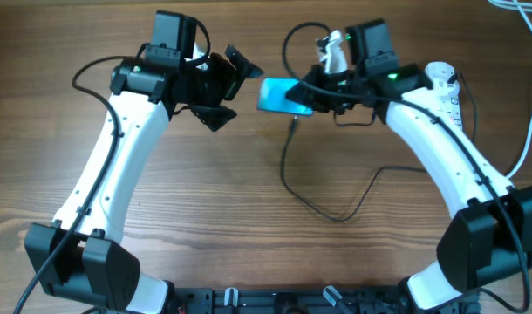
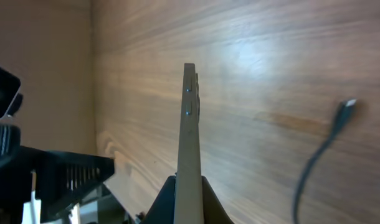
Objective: Plug charger to phone and switch on socket
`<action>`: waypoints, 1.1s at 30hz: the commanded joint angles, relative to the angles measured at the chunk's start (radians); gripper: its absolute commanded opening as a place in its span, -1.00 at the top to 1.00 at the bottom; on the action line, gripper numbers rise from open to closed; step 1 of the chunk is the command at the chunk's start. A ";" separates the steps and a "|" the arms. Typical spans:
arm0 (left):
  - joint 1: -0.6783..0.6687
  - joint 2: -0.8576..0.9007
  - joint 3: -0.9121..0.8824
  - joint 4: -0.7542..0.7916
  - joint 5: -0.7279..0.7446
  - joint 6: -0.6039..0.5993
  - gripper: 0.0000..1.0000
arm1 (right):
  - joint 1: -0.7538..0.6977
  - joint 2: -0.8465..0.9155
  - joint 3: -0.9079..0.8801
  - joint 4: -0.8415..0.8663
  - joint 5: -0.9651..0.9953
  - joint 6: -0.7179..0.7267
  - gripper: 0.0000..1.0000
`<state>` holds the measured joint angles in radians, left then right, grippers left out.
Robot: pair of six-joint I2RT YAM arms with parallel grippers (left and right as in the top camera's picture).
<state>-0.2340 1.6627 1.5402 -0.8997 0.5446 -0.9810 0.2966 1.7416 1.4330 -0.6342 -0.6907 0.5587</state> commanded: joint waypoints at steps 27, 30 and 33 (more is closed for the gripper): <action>0.020 -0.001 0.018 0.364 0.111 -0.082 -0.72 | 0.005 -0.068 0.011 0.565 -0.066 0.851 0.91; 0.019 0.008 0.018 0.365 0.108 -0.139 -0.44 | 0.036 -0.068 0.011 0.570 -0.044 0.855 0.92; 0.019 0.008 0.018 0.386 0.093 -0.169 -0.22 | 0.054 -0.068 0.011 0.570 -0.040 0.859 0.92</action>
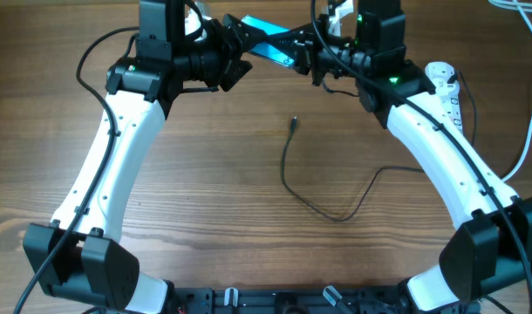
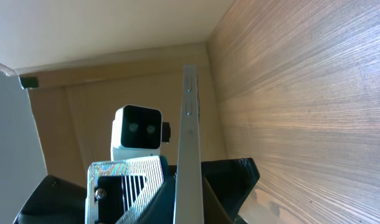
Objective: Plug charger to phone and switch on socket
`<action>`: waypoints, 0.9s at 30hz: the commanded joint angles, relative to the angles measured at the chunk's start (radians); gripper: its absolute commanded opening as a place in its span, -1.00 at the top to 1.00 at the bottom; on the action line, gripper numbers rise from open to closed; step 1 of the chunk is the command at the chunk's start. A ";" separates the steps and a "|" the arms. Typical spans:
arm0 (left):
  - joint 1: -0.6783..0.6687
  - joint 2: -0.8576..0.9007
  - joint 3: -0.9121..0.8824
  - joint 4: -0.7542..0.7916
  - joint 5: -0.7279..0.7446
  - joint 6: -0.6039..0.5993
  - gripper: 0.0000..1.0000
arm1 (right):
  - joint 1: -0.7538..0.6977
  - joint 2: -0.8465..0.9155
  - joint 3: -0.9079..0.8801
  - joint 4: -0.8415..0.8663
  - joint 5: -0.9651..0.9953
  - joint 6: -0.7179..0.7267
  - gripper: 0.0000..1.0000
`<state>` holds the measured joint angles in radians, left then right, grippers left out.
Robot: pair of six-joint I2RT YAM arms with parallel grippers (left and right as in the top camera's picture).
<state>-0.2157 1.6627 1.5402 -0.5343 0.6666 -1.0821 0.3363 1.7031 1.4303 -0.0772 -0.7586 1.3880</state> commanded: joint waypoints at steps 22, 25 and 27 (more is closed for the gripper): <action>-0.016 0.008 0.018 0.079 -0.107 -0.288 0.50 | 0.046 -0.029 0.014 0.069 -0.028 0.269 0.91; -0.016 0.008 0.018 0.084 -0.107 -0.288 0.63 | 0.046 -0.029 0.014 0.140 -0.069 0.317 0.92; -0.016 0.008 0.018 0.100 -0.102 -0.288 0.70 | 0.046 -0.029 0.014 0.144 -0.081 0.322 0.92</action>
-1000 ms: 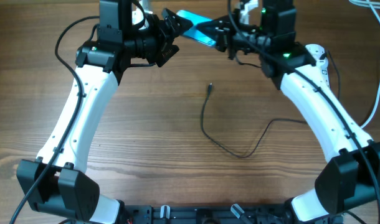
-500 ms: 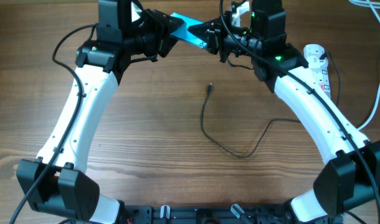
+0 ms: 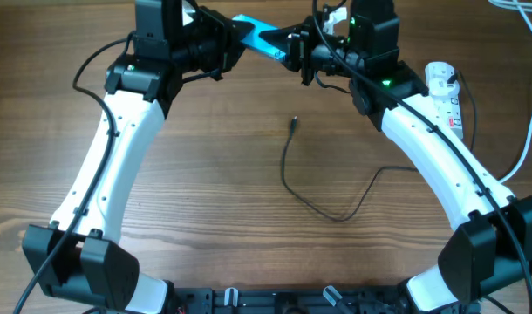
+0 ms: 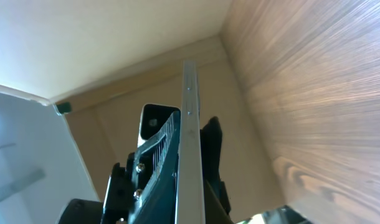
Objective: Plug charger to phone and switch on socket
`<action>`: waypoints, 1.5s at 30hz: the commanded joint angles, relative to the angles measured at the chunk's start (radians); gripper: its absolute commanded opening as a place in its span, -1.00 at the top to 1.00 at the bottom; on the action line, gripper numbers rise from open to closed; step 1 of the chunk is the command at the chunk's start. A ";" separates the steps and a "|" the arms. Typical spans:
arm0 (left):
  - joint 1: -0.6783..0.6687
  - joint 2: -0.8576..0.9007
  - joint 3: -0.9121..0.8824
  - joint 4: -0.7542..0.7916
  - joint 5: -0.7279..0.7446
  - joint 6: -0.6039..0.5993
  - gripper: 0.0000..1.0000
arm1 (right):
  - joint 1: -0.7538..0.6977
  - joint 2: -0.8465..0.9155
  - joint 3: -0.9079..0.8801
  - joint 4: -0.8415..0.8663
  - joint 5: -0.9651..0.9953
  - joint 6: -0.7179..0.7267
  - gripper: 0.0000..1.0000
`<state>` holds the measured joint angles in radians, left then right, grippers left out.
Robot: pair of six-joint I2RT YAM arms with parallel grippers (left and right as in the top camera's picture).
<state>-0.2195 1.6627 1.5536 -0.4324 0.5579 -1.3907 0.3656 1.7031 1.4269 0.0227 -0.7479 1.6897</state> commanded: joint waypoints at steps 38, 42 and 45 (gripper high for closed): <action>0.043 0.008 0.004 -0.492 -0.243 0.918 0.92 | -0.042 -0.025 0.018 -0.706 0.462 -1.140 -0.42; 0.048 0.008 0.004 -0.435 0.128 1.024 0.92 | -0.019 0.002 0.027 -0.734 0.480 -1.136 -0.22; 0.066 0.007 0.005 -0.388 0.183 1.001 0.92 | -0.008 0.055 0.035 -0.739 0.483 -1.108 -0.16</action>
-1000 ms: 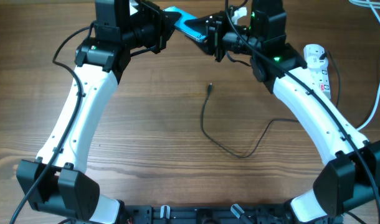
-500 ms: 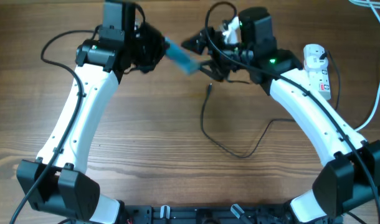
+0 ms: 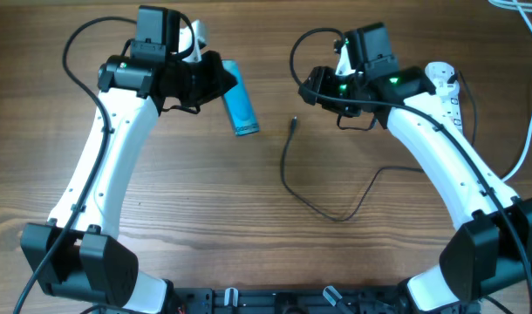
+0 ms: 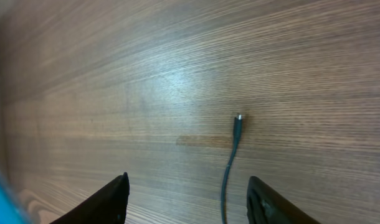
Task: Plug charger to phone and switch on socket
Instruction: 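Release the phone from the right gripper, keep it in the left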
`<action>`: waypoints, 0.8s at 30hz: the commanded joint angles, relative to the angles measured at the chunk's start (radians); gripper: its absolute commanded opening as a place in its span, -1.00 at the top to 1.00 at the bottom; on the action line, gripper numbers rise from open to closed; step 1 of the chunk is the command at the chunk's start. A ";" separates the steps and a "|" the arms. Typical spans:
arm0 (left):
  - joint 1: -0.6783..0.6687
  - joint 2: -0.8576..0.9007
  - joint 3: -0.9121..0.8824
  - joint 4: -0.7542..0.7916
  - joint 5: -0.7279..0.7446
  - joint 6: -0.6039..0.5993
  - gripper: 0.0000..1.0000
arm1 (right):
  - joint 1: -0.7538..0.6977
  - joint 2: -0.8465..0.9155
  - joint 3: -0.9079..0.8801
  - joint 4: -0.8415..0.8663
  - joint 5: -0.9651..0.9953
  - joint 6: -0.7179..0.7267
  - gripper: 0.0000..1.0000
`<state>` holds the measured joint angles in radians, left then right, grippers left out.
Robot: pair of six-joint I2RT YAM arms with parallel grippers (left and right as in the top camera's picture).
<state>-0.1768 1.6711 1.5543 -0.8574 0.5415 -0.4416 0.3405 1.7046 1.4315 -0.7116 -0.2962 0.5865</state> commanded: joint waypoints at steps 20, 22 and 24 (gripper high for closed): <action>0.290 -0.001 0.003 -0.008 0.172 -0.037 0.92 | 0.082 0.384 0.030 0.101 0.126 0.051 0.56; 0.290 -0.001 0.003 -0.016 0.170 -0.037 0.92 | 0.090 0.386 0.027 0.095 0.172 0.081 0.59; 0.290 -0.001 0.003 -0.019 0.164 -0.037 0.92 | 0.092 0.386 0.019 0.101 0.186 0.098 0.60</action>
<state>0.1112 1.6711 1.5543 -0.8749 0.6975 -0.4694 0.4286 2.0739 1.4483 -0.6155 -0.1795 0.6521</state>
